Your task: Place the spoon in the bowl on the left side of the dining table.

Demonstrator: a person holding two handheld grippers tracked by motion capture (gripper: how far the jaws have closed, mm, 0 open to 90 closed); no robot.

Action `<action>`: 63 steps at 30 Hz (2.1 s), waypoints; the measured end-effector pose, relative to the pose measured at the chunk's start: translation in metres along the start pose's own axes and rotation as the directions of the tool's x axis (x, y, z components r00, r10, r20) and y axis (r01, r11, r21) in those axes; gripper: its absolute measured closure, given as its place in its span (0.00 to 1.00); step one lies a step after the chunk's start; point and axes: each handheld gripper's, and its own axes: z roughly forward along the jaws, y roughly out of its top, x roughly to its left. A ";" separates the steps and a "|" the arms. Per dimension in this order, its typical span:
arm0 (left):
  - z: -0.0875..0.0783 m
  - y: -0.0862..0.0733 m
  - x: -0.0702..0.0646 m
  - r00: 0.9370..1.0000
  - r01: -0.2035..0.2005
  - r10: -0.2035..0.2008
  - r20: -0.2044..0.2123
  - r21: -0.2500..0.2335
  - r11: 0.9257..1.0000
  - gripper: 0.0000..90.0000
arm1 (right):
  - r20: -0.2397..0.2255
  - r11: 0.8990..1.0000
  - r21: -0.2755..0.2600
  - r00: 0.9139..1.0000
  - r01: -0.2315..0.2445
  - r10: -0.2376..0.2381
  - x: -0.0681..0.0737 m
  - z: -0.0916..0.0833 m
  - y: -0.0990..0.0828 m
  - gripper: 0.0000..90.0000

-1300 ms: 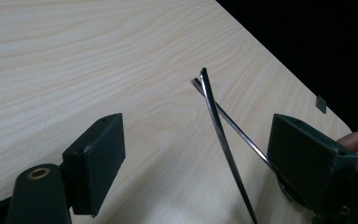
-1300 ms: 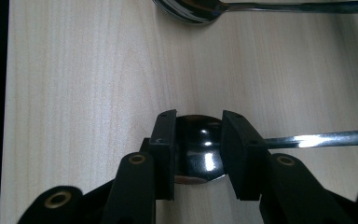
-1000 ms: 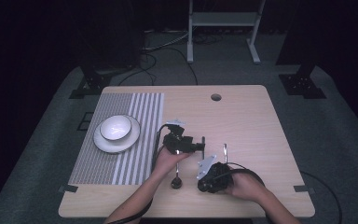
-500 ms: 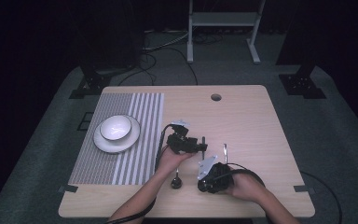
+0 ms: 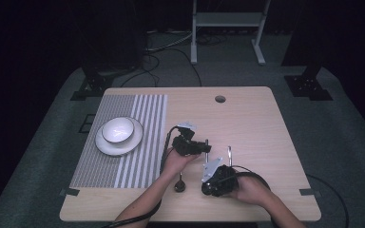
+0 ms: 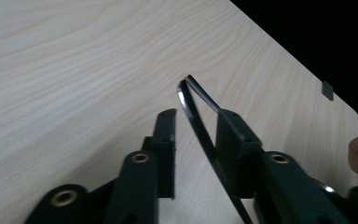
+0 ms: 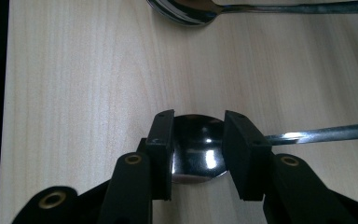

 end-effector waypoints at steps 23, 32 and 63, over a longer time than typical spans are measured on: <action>-0.010 -0.007 0.009 0.985 0.134 -0.123 0.119 -0.090 0.987 0.96 | 0.066 0.995 -0.040 0.994 -0.088 0.090 -0.001 -0.008 -0.020 0.53; -0.035 0.010 -0.009 0.991 0.065 -0.046 0.124 -0.161 0.985 0.99 | 0.044 0.970 -0.119 0.975 -0.211 0.217 -0.012 -0.022 -0.043 0.47; -0.086 0.028 -0.014 0.996 -0.062 0.074 0.057 -0.200 0.978 0.99 | 0.034 0.880 -0.244 0.903 -0.407 0.427 -0.026 -0.042 -0.088 0.31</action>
